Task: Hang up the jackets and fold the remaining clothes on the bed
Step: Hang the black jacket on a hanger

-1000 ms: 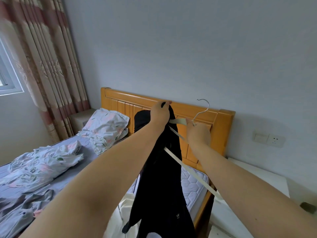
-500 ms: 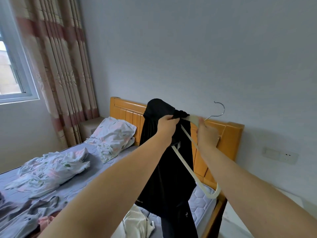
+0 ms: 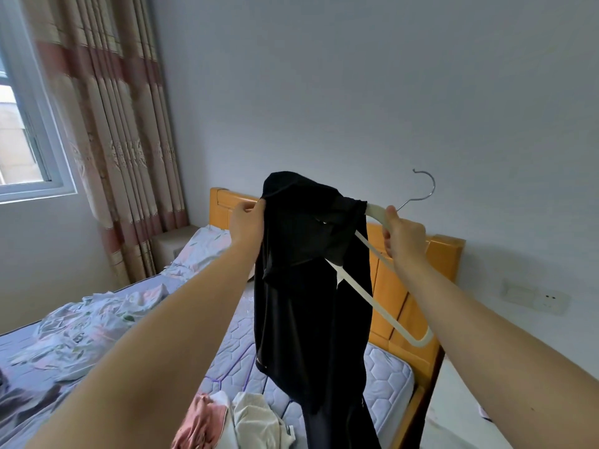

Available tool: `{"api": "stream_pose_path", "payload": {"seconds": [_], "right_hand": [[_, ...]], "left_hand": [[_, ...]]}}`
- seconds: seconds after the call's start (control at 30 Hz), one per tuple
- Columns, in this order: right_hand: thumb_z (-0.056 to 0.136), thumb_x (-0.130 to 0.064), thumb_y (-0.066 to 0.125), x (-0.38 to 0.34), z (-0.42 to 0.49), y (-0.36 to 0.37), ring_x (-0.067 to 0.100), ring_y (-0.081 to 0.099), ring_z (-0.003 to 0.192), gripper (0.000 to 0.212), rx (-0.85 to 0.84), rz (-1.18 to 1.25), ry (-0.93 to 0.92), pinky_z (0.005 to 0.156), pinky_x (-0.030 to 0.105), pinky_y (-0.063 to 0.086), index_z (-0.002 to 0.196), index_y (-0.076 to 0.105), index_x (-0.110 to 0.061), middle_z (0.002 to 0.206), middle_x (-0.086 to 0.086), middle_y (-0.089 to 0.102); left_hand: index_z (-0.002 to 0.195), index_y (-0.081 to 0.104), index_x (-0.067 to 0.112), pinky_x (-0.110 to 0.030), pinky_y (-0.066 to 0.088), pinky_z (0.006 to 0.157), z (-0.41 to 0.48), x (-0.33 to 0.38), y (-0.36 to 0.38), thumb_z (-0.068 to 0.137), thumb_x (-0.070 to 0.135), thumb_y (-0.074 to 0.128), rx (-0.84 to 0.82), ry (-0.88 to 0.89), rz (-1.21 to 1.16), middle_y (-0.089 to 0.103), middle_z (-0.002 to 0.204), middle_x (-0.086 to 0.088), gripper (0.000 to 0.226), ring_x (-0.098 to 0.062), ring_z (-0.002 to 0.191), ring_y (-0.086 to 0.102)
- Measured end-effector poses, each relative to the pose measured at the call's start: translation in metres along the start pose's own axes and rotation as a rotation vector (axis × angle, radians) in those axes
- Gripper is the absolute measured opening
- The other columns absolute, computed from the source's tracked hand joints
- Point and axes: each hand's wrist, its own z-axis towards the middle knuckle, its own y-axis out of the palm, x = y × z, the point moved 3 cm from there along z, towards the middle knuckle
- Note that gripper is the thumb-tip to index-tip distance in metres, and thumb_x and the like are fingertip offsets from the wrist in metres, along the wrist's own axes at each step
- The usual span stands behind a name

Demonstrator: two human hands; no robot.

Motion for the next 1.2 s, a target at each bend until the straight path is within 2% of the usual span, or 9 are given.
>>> {"api": "stream_pose_path", "payload": {"seconds": [0.13, 0.33, 0.6, 0.7, 0.83, 0.9, 0.97, 1.07, 1.2], "right_hand": [[0.099, -0.044, 0.042, 0.010, -0.003, -0.002, 0.012, 0.032, 0.048, 0.048, -0.062, -0.012, 0.002, 0.051, 0.027, 0.029, 0.062, 0.045, -0.013, 0.057, 0.002, 0.038], [0.098, -0.048, 0.041, 0.025, -0.001, -0.012, 0.012, 0.030, 0.049, 0.047, -0.134, -0.017, 0.041, 0.051, 0.026, 0.028, 0.065, 0.045, -0.014, 0.058, 0.001, 0.037], [0.097, -0.044, 0.047, 0.039, -0.004, -0.007, 0.018, 0.036, 0.052, 0.051, -0.171, -0.372, -0.189, 0.061, 0.031, 0.031, 0.054, 0.044, -0.016, 0.053, 0.002, 0.038], [0.097, -0.043, 0.048, 0.048, -0.011, 0.005, 0.017, 0.036, 0.050, 0.053, -0.170, -0.428, -0.193, 0.058, 0.031, 0.031, 0.050, 0.044, -0.019, 0.048, -0.002, 0.036], [0.097, -0.042, 0.048, 0.054, -0.015, 0.014, 0.016, 0.035, 0.051, 0.051, -0.241, -0.300, -0.176, 0.057, 0.029, 0.030, 0.056, 0.051, -0.012, 0.052, 0.002, 0.039], [0.098, -0.039, 0.047, 0.054, -0.014, 0.015, 0.015, 0.035, 0.050, 0.050, -0.245, -0.240, -0.129, 0.056, 0.028, 0.030, 0.055, 0.050, -0.013, 0.051, 0.000, 0.039], [0.098, -0.039, 0.047, 0.057, -0.010, 0.014, 0.015, 0.035, 0.049, 0.049, -0.210, -0.190, -0.075, 0.055, 0.028, 0.029, 0.055, 0.050, -0.014, 0.050, -0.001, 0.040], [0.098, -0.040, 0.048, 0.063, -0.005, 0.011, 0.015, 0.033, 0.046, 0.050, -0.153, -0.157, 0.007, 0.051, 0.027, 0.028, 0.055, 0.048, -0.014, 0.045, -0.004, 0.038], [0.097, -0.042, 0.047, 0.063, -0.004, 0.010, 0.015, 0.032, 0.046, 0.052, -0.148, -0.196, 0.003, 0.054, 0.029, 0.029, 0.053, 0.044, -0.015, 0.046, -0.002, 0.036]], "left_hand": [[0.134, 0.047, 0.012, -0.040, 0.051, 0.092, 0.015, 0.007, 0.002, 0.092, 0.028, 0.061, -0.258, 0.110, 0.105, 0.055, 0.111, -0.002, 0.047, -0.023, 0.104, 0.057], [0.085, 0.067, -0.007, -0.032, 0.051, 0.062, 0.031, 0.019, -0.011, 0.093, 0.018, 0.058, -0.298, 0.345, 0.511, 0.060, 0.070, -0.017, 0.028, -0.017, 0.051, 0.052], [0.056, 0.036, 0.009, -0.028, 0.025, 0.051, 0.037, 0.053, 0.001, 0.094, 0.013, 0.046, -0.088, 0.397, 0.457, 0.033, 0.055, -0.006, 0.039, -0.017, 0.052, 0.031], [0.058, 0.040, 0.008, -0.031, 0.032, 0.054, 0.032, 0.054, 0.016, 0.095, 0.012, 0.044, -0.127, 0.408, 0.429, 0.036, 0.055, -0.007, 0.037, -0.022, 0.054, 0.039], [0.106, 0.066, 0.008, -0.037, 0.052, 0.091, 0.035, 0.043, 0.023, 0.094, 0.002, 0.040, -0.312, 0.289, 0.242, 0.063, 0.102, -0.011, 0.030, -0.024, 0.097, 0.060], [0.146, 0.036, 0.019, -0.036, 0.046, 0.100, 0.030, 0.027, 0.026, 0.095, 0.002, 0.041, -0.610, 0.130, 0.433, 0.049, 0.131, -0.006, 0.054, -0.026, 0.120, 0.050], [0.153, 0.008, 0.027, -0.042, 0.044, 0.098, 0.026, 0.011, 0.021, 0.099, 0.017, 0.045, -0.731, 0.087, 0.791, 0.040, 0.138, -0.005, 0.066, -0.033, 0.127, 0.045], [0.146, 0.032, 0.020, -0.043, 0.042, 0.100, 0.031, -0.002, 0.011, 0.102, 0.037, 0.038, -0.720, 0.106, 0.861, 0.042, 0.143, -0.006, 0.047, -0.030, 0.129, 0.043], [0.100, 0.062, 0.010, -0.045, 0.049, 0.095, 0.037, -0.018, -0.003, 0.099, 0.037, 0.046, -0.782, 0.221, 0.936, 0.059, 0.100, -0.009, 0.031, -0.023, 0.094, 0.056]]}}
